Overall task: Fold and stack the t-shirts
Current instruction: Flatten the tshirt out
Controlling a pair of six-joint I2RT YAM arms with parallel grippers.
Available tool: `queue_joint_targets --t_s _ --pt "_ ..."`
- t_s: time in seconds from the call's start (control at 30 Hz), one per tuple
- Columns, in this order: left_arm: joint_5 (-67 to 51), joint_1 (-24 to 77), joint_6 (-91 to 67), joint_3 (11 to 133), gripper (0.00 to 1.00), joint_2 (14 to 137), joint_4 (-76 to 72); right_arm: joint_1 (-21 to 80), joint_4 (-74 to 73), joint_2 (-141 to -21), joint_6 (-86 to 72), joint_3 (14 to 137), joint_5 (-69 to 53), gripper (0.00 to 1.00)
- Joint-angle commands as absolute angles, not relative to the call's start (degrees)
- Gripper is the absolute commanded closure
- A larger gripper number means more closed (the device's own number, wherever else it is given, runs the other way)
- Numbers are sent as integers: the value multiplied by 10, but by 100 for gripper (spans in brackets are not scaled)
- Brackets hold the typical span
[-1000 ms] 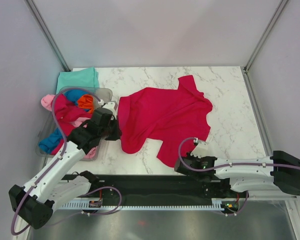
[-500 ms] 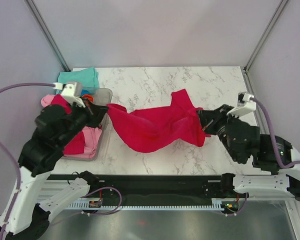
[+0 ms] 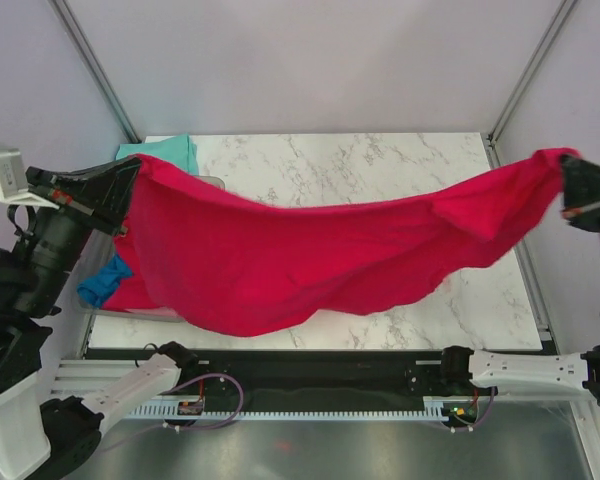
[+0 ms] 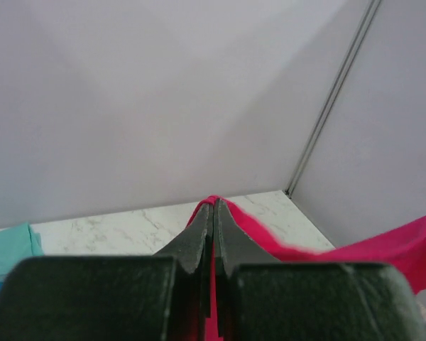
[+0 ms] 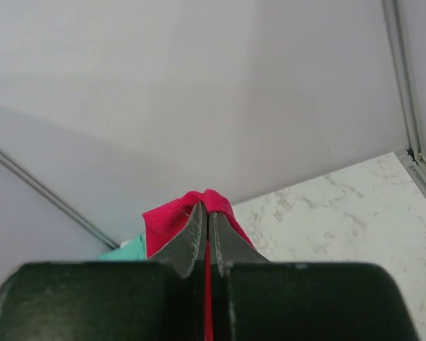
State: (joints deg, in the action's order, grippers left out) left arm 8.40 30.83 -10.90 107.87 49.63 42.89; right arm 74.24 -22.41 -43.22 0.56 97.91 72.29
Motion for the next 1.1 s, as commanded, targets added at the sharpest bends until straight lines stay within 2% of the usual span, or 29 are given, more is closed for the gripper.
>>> queue_joint_targets --t_s 0.0,0.17,0.37,0.43,0.47,0.53,0.57,0.6,0.63,0.67,0.7,0.73,0.77,0.83,0.93,1.0,1.07 --pt "93 306 -47 1037 98 470 334 743 -39 -390 208 987 731 100" --pt "119 306 -11 952 98 448 250 743 60 -354 360 965 680 100" --pt "140 306 -1 901 98 478 176 748 85 -323 415 937 588 100" --pt "136 306 -2 894 98 498 154 769 108 -358 467 936 602 100" --pt "135 306 -1 896 98 525 153 786 136 -375 511 929 650 100" --pt "160 306 -12 908 98 569 156 891 383 -423 761 899 704 100" --pt "172 304 -18 932 98 626 176 1007 510 -432 866 870 717 100" --pt "172 299 -31 950 98 657 193 1072 721 -444 959 873 716 100" --pt "152 278 -40 968 98 688 215 1138 808 -443 1143 886 713 100" --pt "145 265 -75 996 98 724 252 1250 883 -439 1218 923 708 100" --pt "131 245 -103 1014 98 784 280 1300 997 -418 1300 935 666 100" --pt "73 194 -130 1030 98 824 302 1344 1005 -397 1379 938 645 100" --pt "44 173 -165 1053 98 857 316 1411 1005 -371 1391 945 632 100" --pt "3 130 -180 1084 98 975 344 1457 1005 -322 1414 964 593 100" --pt "-76 113 -170 1308 98 1172 464 1517 1003 -304 1466 992 570 100" --pt "-118 113 -163 1357 98 1223 509 1519 956 -306 1426 977 599 100" --pt "-138 118 -165 1297 98 1190 482 1500 927 -315 1388 935 621 100"
